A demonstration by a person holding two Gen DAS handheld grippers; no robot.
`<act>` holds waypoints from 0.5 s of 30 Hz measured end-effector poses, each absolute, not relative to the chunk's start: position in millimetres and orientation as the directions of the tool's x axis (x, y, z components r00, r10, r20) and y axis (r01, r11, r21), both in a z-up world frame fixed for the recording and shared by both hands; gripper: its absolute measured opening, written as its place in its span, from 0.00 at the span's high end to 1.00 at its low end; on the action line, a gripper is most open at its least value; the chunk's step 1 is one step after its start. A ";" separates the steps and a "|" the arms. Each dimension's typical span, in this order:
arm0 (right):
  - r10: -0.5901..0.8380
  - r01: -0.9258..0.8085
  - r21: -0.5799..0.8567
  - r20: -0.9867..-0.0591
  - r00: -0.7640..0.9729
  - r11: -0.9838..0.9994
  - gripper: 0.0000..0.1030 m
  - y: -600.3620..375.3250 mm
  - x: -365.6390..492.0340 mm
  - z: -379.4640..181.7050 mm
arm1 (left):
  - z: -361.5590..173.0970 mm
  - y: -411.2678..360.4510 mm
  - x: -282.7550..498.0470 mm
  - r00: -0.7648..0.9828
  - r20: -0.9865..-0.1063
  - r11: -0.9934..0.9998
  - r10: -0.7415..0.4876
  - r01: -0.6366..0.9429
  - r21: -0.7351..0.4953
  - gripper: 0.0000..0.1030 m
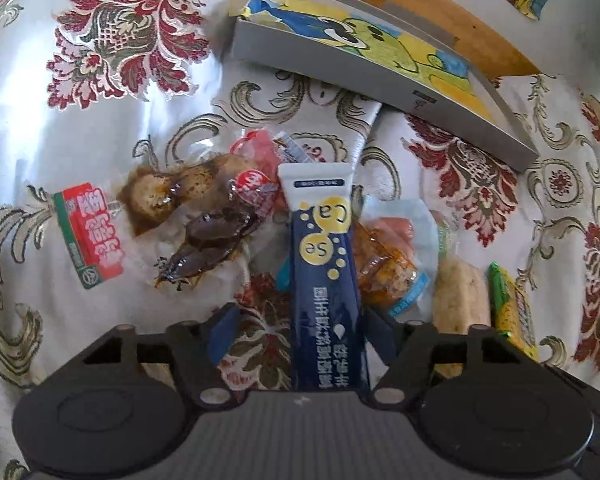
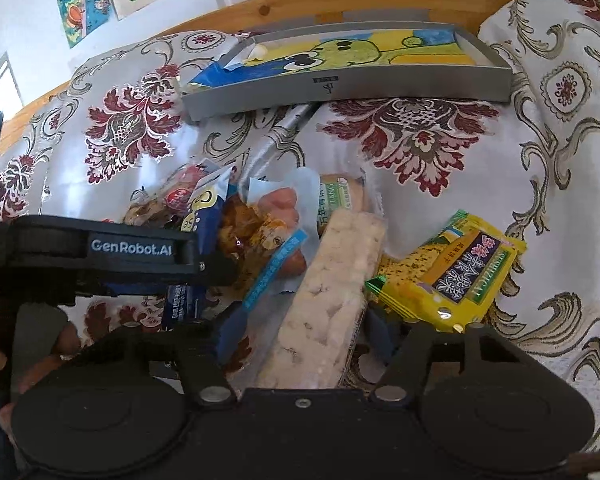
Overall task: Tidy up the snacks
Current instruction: 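Grasp the blue Ca Se tube with the left tool while the right tool grasps the rice-cake bar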
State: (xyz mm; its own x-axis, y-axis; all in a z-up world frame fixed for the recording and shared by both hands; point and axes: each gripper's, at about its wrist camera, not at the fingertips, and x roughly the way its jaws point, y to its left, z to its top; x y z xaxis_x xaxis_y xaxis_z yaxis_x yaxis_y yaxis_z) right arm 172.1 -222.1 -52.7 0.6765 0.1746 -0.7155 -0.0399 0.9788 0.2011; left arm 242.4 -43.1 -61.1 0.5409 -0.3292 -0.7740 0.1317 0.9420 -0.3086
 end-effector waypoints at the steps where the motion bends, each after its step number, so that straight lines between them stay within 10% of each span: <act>1: 0.175 -0.036 0.205 -0.715 0.677 0.978 0.39 -222.8 171.5 -52.7 | -60.9 -43.4 241.7 0.540 -0.772 0.940 -0.334 0.136 -0.312 0.36; 15: 0.174 -0.048 0.190 -0.732 0.659 0.981 0.51 -216.5 174.3 -62.9 | -66.4 -52.9 245.9 0.516 -0.791 0.944 -0.329 0.157 -0.291 0.63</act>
State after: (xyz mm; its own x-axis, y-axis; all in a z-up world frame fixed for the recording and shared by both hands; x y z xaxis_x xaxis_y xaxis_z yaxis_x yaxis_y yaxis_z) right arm 174.3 -216.5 -62.9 0.6589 0.1736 -0.7319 -0.0476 0.9807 0.1898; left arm 245.9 -52.9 -66.4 0.5157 -0.3291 -0.7910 0.1566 0.9439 -0.2907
